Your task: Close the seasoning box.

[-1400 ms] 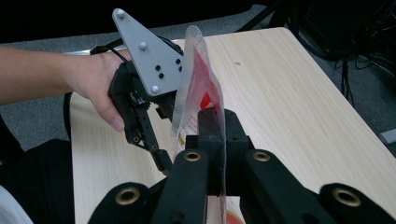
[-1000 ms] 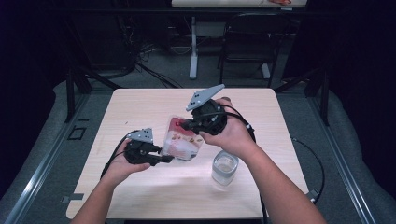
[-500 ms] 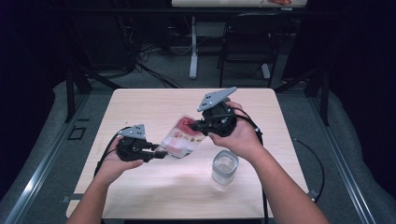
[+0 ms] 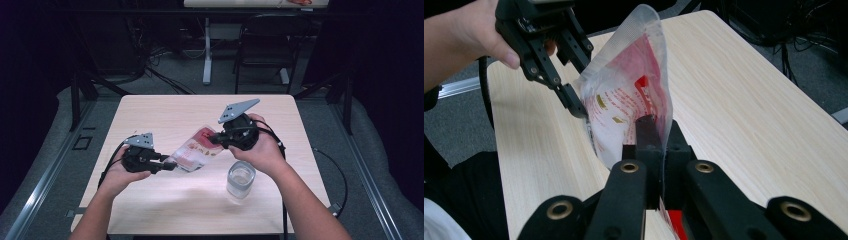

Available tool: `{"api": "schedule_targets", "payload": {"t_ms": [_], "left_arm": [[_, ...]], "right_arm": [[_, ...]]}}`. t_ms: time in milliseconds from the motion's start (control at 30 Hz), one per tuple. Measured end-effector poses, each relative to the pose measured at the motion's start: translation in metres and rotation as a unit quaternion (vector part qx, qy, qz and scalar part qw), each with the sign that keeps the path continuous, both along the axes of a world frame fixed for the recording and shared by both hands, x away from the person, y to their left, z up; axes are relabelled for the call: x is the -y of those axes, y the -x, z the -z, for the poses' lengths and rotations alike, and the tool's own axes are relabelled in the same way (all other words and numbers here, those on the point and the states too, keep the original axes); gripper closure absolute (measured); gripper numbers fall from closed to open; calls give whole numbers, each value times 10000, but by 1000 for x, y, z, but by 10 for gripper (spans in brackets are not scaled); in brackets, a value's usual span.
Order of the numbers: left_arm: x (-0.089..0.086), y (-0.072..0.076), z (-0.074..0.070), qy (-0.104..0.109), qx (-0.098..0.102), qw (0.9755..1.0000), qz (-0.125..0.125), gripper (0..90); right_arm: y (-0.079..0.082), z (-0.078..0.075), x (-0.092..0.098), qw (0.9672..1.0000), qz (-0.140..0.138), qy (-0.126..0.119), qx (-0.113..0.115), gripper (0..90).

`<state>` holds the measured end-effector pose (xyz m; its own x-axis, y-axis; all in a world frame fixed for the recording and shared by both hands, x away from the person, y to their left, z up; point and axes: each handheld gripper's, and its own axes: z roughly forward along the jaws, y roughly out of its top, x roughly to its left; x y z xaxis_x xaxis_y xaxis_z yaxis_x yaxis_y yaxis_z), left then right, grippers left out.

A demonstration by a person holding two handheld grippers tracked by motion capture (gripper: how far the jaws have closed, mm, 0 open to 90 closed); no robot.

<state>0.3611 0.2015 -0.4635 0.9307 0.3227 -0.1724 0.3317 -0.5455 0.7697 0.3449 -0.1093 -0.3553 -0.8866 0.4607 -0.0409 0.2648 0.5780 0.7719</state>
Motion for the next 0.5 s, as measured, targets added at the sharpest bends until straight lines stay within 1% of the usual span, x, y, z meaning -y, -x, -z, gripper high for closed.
{"api": "schedule_targets", "payload": {"t_ms": [133, 200, 300, 400, 500], "left_arm": [[0, 1, -1, -38, 10, 10000, -12, 709], [-1, 1, -2, -85, -15, 10000, -1, 711], [-2, 2, -3, -87, -35, 10000, 6, 714], [-3, 2, -3, -35, -59, 10000, 17, 717], [-2, 2, -3, -125, -98, 9999, 55, 720]], "right_arm": [[0, 4, 3, 10000, 26, -7, -48, 896], [0, 10, 7, 9999, 59, 0, -113, 895], [1, 14, 9, 9999, 81, -10, -147, 895], [1, 19, 13, 9997, 113, -42, -199, 895], [3, 25, 16, 9996, 121, -31, -241, 895]]}}
